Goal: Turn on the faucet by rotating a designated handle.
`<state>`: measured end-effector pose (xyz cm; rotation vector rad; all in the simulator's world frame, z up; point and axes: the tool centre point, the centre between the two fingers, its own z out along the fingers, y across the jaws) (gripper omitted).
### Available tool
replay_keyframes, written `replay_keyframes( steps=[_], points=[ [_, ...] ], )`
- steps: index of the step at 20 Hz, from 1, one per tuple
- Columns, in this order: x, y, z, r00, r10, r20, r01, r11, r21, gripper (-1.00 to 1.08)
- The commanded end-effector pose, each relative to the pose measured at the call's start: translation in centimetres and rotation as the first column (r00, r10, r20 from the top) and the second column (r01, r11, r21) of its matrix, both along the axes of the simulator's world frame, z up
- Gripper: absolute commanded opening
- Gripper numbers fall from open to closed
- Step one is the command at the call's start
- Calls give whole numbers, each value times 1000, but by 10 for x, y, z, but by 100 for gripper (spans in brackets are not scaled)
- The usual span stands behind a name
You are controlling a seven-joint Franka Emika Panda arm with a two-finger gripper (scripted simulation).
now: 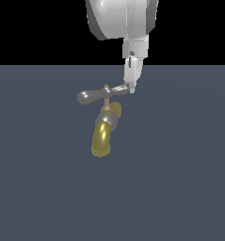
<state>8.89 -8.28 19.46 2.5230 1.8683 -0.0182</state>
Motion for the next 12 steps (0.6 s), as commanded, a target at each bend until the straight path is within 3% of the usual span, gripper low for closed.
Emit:
replay_keyframes(
  steps=[1, 2, 3, 12],
  points=[
    [12, 24, 2, 1000, 30, 8, -30, 1000, 9, -100],
    [12, 24, 2, 1000, 30, 8, -30, 1000, 9, -100],
    [4, 1, 0, 1000, 0, 0, 0, 1000, -1, -100],
    [27, 57, 1, 1000, 16, 4, -16, 1000, 5, -100]
  ],
)
